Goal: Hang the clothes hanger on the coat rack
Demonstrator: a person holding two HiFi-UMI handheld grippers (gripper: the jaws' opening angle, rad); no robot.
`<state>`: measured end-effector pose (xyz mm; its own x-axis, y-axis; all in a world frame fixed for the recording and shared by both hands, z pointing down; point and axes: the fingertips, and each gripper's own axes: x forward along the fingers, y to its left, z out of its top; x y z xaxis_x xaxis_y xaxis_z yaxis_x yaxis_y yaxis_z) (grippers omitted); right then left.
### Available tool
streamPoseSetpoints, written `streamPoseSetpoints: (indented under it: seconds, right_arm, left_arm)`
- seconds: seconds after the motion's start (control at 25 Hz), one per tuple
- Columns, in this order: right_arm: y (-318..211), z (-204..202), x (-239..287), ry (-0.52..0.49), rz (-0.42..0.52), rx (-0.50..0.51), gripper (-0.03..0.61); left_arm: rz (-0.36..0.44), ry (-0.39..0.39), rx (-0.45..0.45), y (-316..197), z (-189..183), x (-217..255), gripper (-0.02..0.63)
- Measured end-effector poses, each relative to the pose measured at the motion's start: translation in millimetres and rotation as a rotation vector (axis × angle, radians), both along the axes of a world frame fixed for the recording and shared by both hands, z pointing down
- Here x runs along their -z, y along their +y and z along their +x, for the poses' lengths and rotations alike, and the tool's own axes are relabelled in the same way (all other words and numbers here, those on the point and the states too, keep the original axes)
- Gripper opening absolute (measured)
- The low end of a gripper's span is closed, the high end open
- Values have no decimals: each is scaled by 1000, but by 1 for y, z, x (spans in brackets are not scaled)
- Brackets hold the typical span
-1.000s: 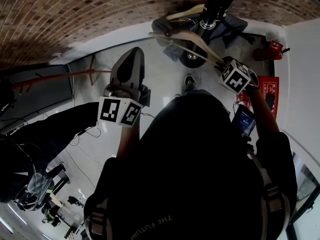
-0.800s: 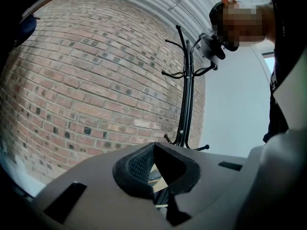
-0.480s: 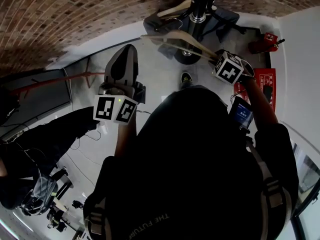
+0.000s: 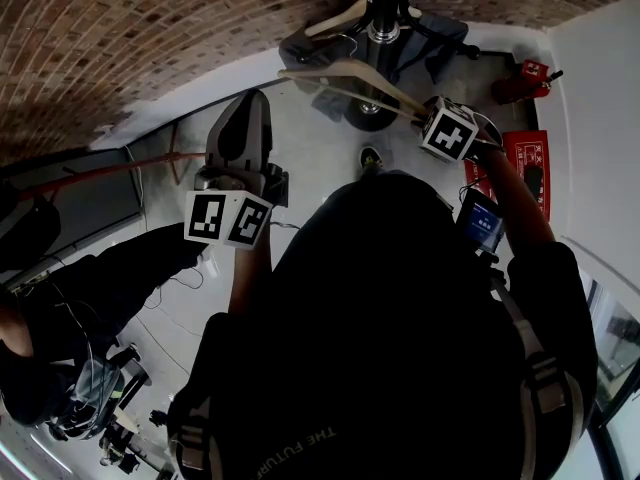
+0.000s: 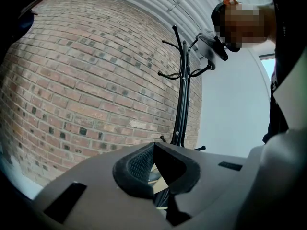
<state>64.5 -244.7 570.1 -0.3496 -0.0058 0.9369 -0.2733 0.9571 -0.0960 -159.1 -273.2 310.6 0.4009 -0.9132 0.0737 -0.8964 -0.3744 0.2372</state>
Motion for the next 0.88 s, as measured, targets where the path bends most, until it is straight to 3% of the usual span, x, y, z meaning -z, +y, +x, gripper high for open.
streamPoseSetpoints:
  seconds: [0.6, 0.88]
  right_arm:
    - [-11, 7, 1, 19, 46, -17, 31]
    - [-18, 2, 8, -18, 55, -36, 70]
  left_arm:
    - [8, 7, -4, -2, 1, 2, 14]
    - [5, 11, -8, -2, 0, 1, 14]
